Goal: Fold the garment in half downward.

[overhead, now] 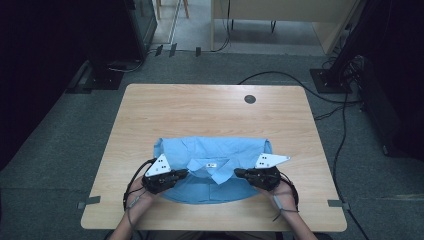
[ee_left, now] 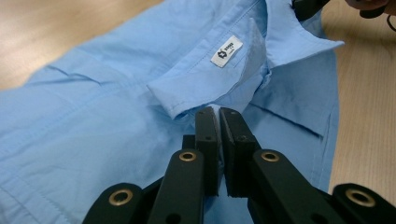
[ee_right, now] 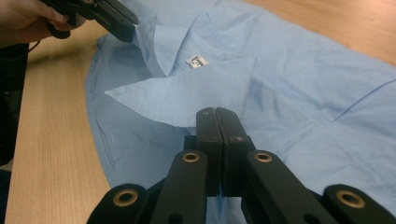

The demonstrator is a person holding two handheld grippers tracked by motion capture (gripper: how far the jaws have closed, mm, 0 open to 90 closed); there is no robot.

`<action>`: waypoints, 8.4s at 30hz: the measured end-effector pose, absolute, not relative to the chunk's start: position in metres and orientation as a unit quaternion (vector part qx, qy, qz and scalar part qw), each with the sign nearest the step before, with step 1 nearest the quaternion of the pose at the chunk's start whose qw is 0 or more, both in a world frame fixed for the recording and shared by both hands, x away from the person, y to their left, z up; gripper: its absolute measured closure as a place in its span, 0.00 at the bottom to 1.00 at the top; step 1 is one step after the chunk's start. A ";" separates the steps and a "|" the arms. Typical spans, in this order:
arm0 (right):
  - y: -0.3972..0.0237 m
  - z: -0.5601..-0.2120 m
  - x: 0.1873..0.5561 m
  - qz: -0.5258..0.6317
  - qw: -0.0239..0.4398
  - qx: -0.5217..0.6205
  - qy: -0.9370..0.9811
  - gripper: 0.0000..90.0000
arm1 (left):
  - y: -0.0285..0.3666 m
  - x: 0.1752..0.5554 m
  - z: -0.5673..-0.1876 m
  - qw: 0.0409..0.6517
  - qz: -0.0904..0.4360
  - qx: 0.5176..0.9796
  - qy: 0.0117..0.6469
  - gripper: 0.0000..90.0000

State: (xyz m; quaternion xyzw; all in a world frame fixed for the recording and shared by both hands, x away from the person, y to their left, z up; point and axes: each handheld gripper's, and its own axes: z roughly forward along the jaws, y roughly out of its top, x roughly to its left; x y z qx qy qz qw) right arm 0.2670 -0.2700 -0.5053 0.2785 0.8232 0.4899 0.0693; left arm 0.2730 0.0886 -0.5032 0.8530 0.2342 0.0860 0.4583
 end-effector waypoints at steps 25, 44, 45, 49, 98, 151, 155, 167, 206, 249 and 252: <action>-0.264 -0.507 0.262 0.457 0.056 0.255 0.850 0.92 | 0.097 0.273 -0.512 0.452 0.051 0.857 0.242 0.94; -0.277 -0.505 0.274 0.501 0.019 0.286 0.817 0.75 | 0.108 0.291 -0.516 0.462 0.049 0.845 0.266 0.33; -0.275 -0.507 0.277 0.498 0.018 0.292 0.816 0.75 | 0.108 0.291 -0.516 0.462 0.049 0.845 0.266 0.33; -0.274 -0.509 0.279 0.498 0.017 0.294 0.815 0.70 | 0.110 0.297 -0.513 0.445 0.059 0.853 0.266 0.24; -0.249 -0.523 0.288 0.422 0.050 0.248 0.870 0.21 | 0.111 0.319 -0.504 0.420 0.089 0.859 0.278 0.24; -0.198 -0.514 0.289 0.414 0.067 0.227 0.879 0.21 | 0.131 0.338 -0.492 0.417 0.107 0.854 0.292 0.24; -0.189 -0.513 0.291 0.418 0.066 0.231 0.876 0.21 | 0.136 0.340 -0.489 0.419 0.110 0.851 0.297 0.24; -0.169 -0.518 0.284 0.410 0.078 0.227 0.880 0.21 | 0.143 0.346 -0.487 0.423 0.118 0.845 0.304 0.24; -0.172 -0.517 0.283 0.415 0.022 0.282 0.865 0.11 | 0.164 0.369 -0.493 0.438 0.133 0.822 0.341 0.32; -0.163 -0.504 0.270 0.429 0.087 0.274 0.856 0.45 | 0.167 0.402 -0.511 0.457 0.108 0.822 0.322 0.29; -0.160 -0.504 0.270 0.428 0.091 0.273 0.857 0.44 | 0.166 0.402 -0.512 0.454 0.106 0.823 0.324 0.29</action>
